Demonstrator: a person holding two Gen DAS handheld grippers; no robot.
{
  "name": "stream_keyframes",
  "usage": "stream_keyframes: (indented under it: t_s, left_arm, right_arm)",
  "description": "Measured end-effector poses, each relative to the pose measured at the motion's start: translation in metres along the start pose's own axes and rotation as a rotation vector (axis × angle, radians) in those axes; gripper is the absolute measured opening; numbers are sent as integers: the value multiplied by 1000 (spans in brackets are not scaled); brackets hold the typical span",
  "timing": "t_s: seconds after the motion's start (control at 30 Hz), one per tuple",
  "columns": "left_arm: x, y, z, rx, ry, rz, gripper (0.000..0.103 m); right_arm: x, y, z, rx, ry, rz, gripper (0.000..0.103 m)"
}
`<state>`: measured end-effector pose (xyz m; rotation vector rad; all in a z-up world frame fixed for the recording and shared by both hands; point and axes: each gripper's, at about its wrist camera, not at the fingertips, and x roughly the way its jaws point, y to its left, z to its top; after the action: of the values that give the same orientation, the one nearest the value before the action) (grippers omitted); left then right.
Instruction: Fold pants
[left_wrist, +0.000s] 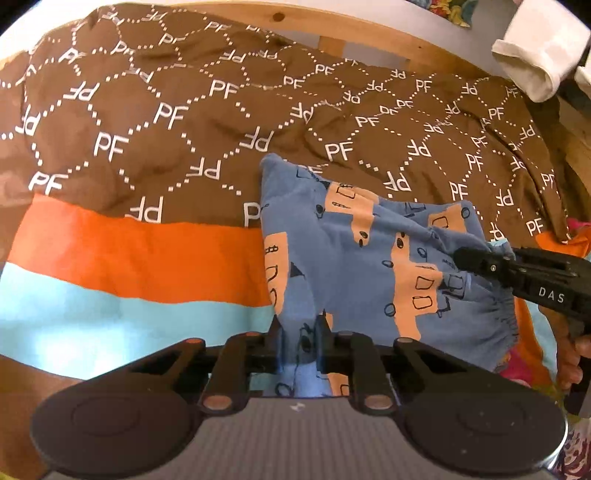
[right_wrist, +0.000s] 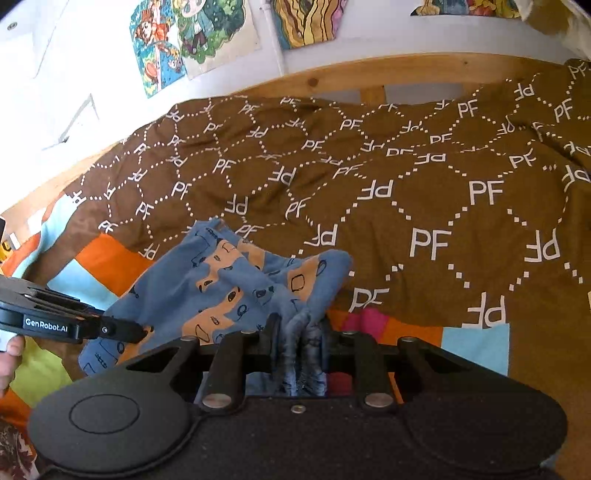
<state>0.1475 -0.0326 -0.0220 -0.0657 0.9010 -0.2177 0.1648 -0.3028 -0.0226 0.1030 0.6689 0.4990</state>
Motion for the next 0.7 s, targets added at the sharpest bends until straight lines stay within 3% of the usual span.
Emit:
stream_keyframes:
  t_s: [0.23, 0.5, 0.7]
  left_arm:
    - [-19, -9, 8, 46, -41, -19, 16]
    - [-27, -11, 22, 22, -76, -71, 16]
    - [-39, -20, 31, 71, -158, -74, 16]
  right_arm:
    - [-11, 19, 4, -107, -44, -51, 19]
    - [-31, 37, 5, -200, -142, -141, 19]
    - [-40, 46, 9, -280, -222, -187, 19]
